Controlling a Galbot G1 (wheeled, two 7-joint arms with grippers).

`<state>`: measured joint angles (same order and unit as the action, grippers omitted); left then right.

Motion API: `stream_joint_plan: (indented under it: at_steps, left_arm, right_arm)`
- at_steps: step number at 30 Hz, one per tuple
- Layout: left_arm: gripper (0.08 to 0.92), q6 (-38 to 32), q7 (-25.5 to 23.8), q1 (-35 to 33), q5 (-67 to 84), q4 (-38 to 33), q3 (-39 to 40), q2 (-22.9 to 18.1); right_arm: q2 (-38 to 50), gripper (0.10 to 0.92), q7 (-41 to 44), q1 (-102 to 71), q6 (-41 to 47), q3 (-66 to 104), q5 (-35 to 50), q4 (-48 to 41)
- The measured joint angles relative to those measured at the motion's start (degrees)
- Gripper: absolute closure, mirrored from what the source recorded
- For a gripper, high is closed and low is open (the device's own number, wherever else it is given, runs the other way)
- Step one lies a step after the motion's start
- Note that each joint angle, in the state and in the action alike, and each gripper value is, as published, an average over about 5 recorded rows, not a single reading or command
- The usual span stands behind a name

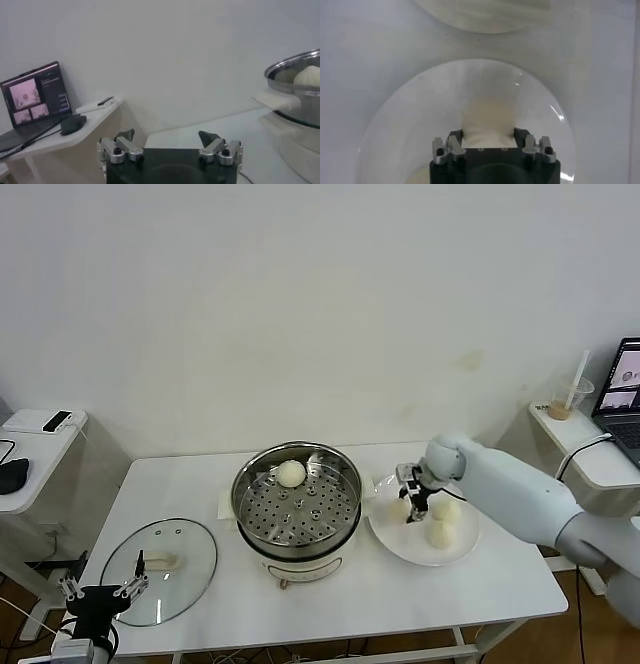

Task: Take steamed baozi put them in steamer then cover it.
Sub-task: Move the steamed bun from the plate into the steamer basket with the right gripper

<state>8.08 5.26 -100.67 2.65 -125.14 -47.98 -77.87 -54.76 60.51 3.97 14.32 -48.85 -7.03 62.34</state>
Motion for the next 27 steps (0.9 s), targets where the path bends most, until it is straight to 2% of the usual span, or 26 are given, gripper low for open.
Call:
stream_joint_plan:
  at_steps: [15, 27]
  left_arm:
    - [0.177, 0.2, 0.0, -0.2, 0.1, -1.9, 0.8, 0.1]
    - [0.177, 0.6, 0.1, 0.7, 0.5, -1.8, 0.3, 0.8]
  right_arm:
    - [5.5, 0.383, 0.1, 17.7, 3.8, -8.6, 12.2, 12.0]
    - [1.2, 0.375, -3.7, 27.8, 9.8, -15.0, 25.3, 17.6]
